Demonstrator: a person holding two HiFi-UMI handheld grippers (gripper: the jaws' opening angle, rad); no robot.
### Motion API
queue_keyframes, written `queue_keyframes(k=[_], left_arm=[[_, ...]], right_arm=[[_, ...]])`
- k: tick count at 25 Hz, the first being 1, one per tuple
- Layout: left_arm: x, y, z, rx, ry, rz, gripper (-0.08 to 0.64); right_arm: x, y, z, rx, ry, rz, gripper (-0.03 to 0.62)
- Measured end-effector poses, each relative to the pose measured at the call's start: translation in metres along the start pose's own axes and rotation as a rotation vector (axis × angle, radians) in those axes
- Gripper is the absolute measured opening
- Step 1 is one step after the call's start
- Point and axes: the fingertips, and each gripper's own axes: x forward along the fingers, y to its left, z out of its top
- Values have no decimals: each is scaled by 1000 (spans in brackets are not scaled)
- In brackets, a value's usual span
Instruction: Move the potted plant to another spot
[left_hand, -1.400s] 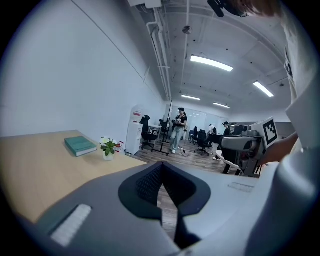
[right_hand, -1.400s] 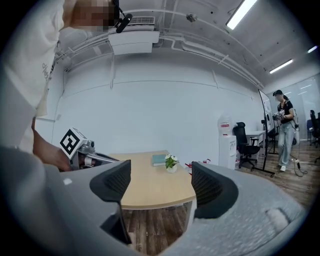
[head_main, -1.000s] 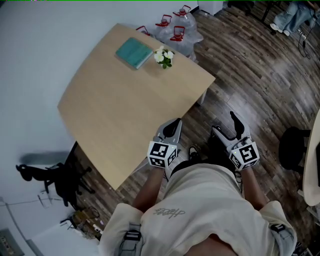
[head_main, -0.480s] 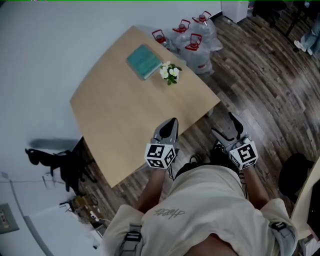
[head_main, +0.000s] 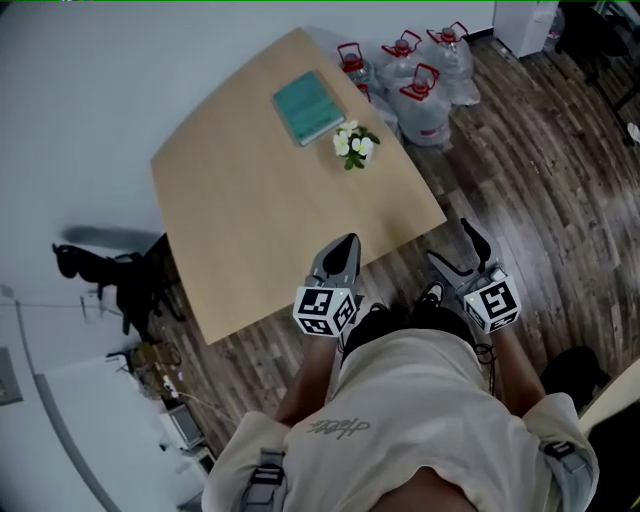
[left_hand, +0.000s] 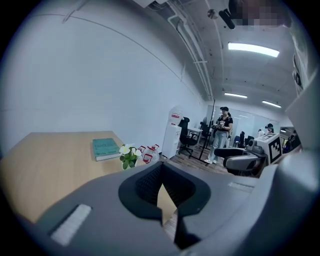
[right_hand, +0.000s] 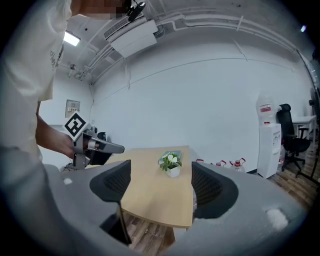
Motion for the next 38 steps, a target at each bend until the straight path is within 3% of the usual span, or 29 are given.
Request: queue_keyframes(k=[6, 12, 21, 26, 32, 38], left_arm=[[-5, 16, -7, -31, 27, 67, 18], [1, 44, -14, -48, 32, 81, 18], [36, 95, 30, -27, -60, 21, 17], [46, 126, 43, -28, -84, -7, 18], [42, 158, 35, -44, -71, -16, 18], [34, 181, 30, -91, -75, 40, 18]], right_arm=[[22, -8, -9, 21, 31, 52, 374], [56, 0, -11, -3, 66, 90, 374], [100, -29, 9, -22, 87, -46, 374], [130, -43, 3, -74, 162, -94, 375], [168, -37, -16, -104, 263, -73, 383], [197, -33, -30, -192, 351, -10, 387]])
